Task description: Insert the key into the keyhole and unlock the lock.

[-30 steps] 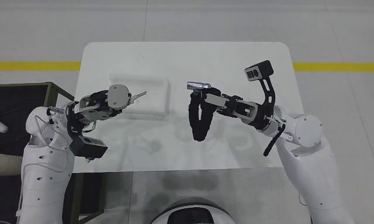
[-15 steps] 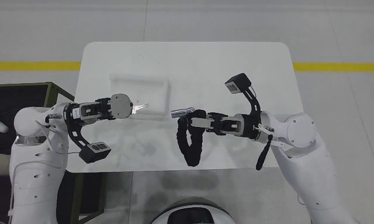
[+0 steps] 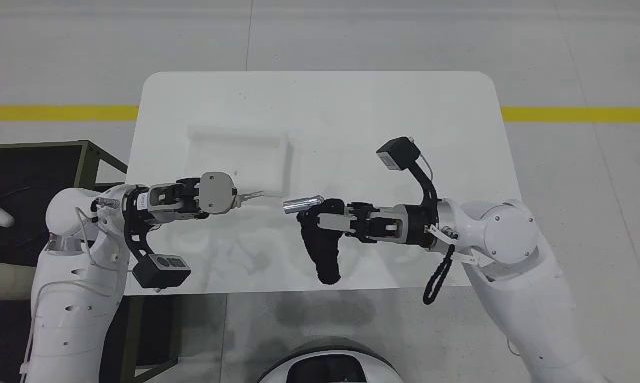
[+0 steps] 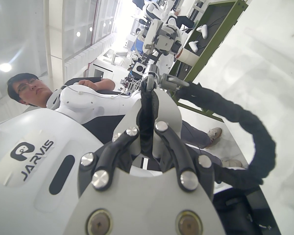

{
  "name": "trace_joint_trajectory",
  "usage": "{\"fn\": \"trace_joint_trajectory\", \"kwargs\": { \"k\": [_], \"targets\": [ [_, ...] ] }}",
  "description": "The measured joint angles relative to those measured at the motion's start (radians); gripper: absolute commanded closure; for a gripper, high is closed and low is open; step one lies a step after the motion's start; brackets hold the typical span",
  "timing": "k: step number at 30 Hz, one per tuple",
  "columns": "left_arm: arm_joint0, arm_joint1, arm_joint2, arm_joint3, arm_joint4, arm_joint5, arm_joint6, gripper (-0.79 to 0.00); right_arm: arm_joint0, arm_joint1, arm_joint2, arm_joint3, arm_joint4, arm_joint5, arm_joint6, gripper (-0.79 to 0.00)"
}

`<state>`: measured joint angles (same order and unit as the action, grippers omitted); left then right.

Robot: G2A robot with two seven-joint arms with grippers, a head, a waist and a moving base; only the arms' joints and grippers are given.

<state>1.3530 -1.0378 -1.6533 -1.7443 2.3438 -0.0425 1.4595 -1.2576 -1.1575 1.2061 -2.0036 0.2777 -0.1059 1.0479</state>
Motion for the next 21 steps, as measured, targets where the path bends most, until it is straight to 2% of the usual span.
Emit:
{"fn": "trace_joint_trajectory", "kwargs": {
  "k": [7,21],
  "targets": [
    [0.005,0.01,0.024,-0.008,0.016,0.01,0.059,0.0,0.015,-0.002,-0.021,0.005,0.001,0.004,-0.014,0.0],
    [0.005,0.026,0.039,-0.003,0.04,0.007,0.022,0.0,0.026,-0.004,-0.042,0.005,-0.01,-0.006,-0.017,0.0]
  ]
}}
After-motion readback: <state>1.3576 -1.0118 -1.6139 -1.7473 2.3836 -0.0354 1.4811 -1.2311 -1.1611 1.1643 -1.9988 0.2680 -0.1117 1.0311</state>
